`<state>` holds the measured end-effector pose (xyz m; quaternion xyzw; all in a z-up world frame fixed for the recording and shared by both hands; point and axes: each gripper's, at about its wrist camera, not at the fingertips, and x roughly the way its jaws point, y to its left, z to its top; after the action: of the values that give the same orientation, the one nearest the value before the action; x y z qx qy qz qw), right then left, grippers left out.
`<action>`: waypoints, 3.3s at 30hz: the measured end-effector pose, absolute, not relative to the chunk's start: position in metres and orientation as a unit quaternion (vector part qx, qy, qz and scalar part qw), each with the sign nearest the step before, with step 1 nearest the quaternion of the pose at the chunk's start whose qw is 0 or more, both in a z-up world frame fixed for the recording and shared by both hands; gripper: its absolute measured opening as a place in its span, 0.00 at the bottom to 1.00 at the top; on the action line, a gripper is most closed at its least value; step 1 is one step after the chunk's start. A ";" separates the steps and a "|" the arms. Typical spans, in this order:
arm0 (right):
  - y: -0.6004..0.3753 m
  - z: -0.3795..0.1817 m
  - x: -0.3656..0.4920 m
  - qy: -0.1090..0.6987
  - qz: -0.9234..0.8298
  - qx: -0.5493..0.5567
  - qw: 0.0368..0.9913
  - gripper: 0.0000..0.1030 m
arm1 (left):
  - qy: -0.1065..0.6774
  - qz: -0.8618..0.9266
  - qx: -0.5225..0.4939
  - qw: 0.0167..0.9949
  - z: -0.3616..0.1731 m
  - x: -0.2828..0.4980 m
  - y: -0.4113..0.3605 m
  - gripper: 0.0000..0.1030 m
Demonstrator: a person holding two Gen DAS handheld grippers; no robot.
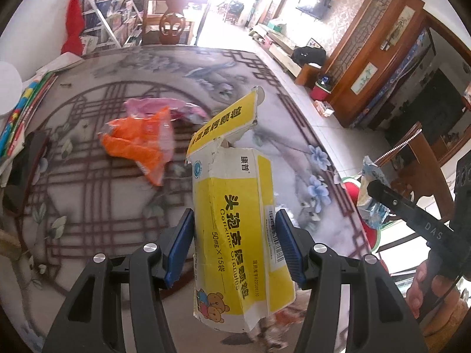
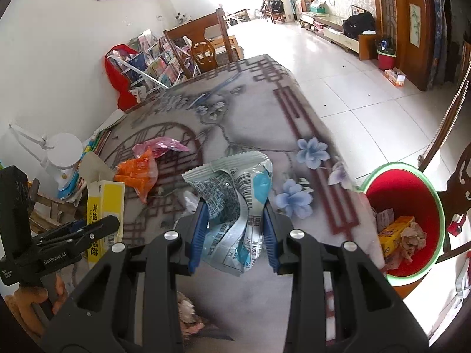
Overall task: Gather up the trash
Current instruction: 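Carry the granule box and snack wrapper over the red bin with both tools, then open both tools to drop the box and wrapper into the bin, then grasp the orange snack bag with the left tool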
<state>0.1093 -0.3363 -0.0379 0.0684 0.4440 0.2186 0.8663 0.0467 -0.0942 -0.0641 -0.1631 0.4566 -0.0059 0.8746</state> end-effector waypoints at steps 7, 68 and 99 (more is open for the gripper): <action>-0.380 -0.033 0.114 0.436 0.196 0.081 0.875 0.33 | 0.455 -0.032 -0.150 0.877 -0.057 0.063 -0.136 0.52; -0.598 -0.078 0.157 0.452 -0.004 0.203 0.869 0.66 | 0.488 -0.214 -0.051 0.845 -0.061 0.199 -0.366 0.77; -0.469 -0.069 0.136 0.479 0.067 0.141 0.864 0.76 | 0.443 0.196 -0.348 0.802 -0.122 0.140 0.055 0.77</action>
<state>0.1359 -0.4687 -0.0686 0.1406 0.4795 0.0669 0.8636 0.1398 0.0551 -0.1221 -0.3484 0.4433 0.1959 0.8023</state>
